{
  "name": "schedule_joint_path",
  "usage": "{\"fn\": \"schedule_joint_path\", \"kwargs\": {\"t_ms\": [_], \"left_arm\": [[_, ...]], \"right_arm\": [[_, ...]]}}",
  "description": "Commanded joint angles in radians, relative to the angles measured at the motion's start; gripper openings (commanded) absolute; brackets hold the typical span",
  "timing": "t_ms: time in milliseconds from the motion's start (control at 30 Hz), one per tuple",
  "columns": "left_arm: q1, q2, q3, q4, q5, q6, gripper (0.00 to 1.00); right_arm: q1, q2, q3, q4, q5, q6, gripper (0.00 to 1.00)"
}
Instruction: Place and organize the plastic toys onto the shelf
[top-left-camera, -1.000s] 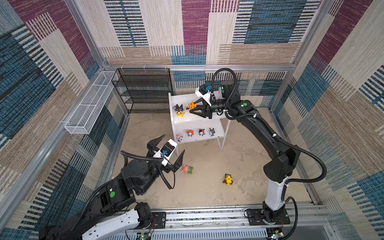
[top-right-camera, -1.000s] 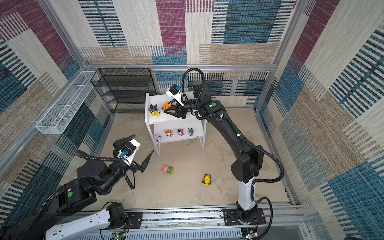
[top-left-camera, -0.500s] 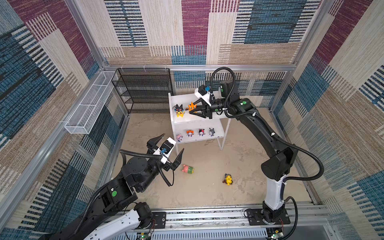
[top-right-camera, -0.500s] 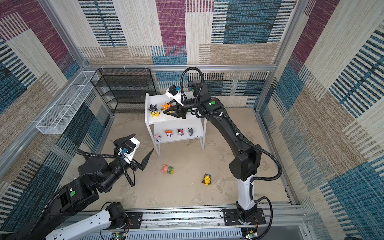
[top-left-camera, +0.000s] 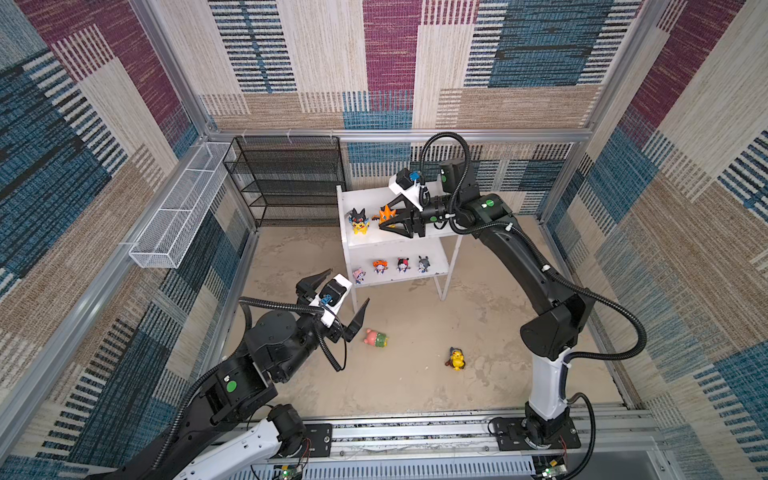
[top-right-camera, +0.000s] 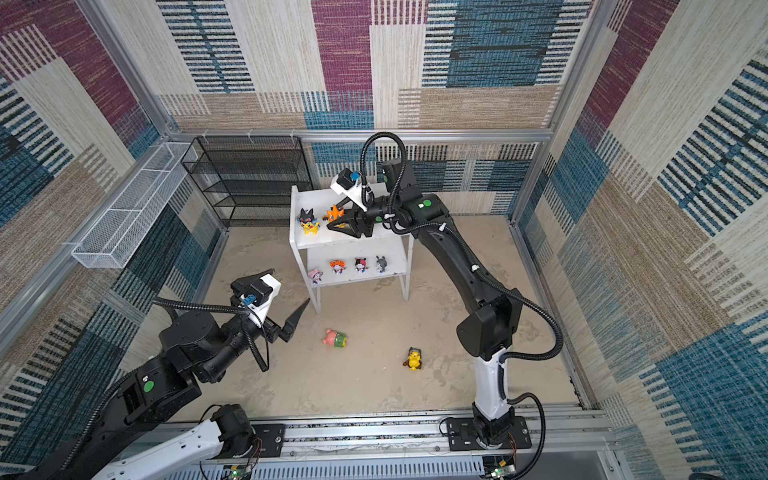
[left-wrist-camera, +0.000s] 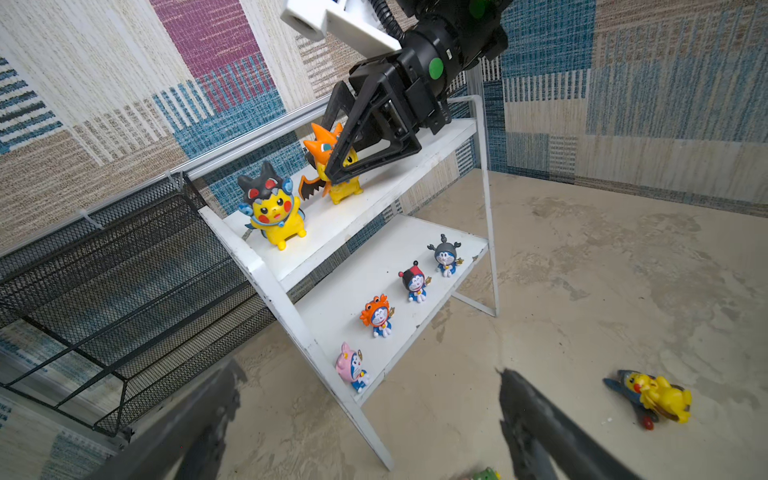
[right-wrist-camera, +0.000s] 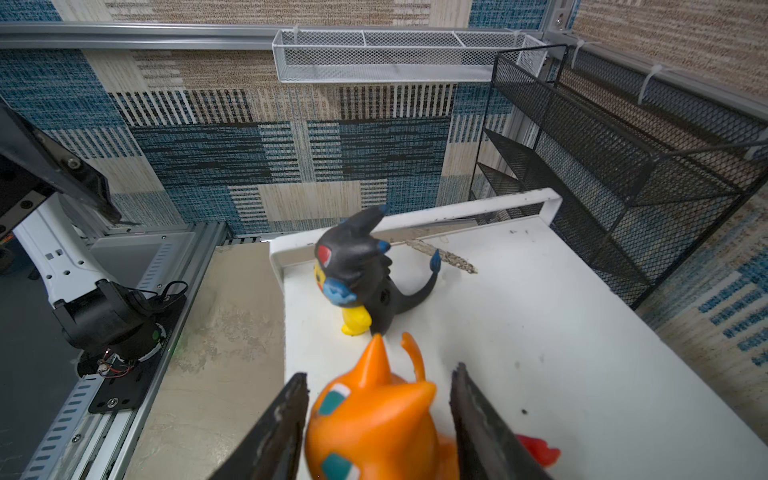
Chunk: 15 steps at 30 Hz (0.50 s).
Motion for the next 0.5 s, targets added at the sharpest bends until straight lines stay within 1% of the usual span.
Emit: {"fn": "schedule_joint_path", "kwargs": {"t_ms": [0,133,467], "left_arm": [[0.008,-0.004,-0.003,0.032,0.029,-0.02,0.99],[0.014,-0.004,-0.003,0.031,0.036,-0.023,0.99],[0.023,-0.01,-0.009,0.033,0.056,-0.024,0.99]], "right_arm": [[0.0,0.001,0.02,-0.003,0.006,-0.014,0.59],[-0.001,0.001,0.034,-0.006,0.013,-0.013,0.62],[-0.004,-0.038,0.029,-0.004,0.084,-0.008,0.8]]}}
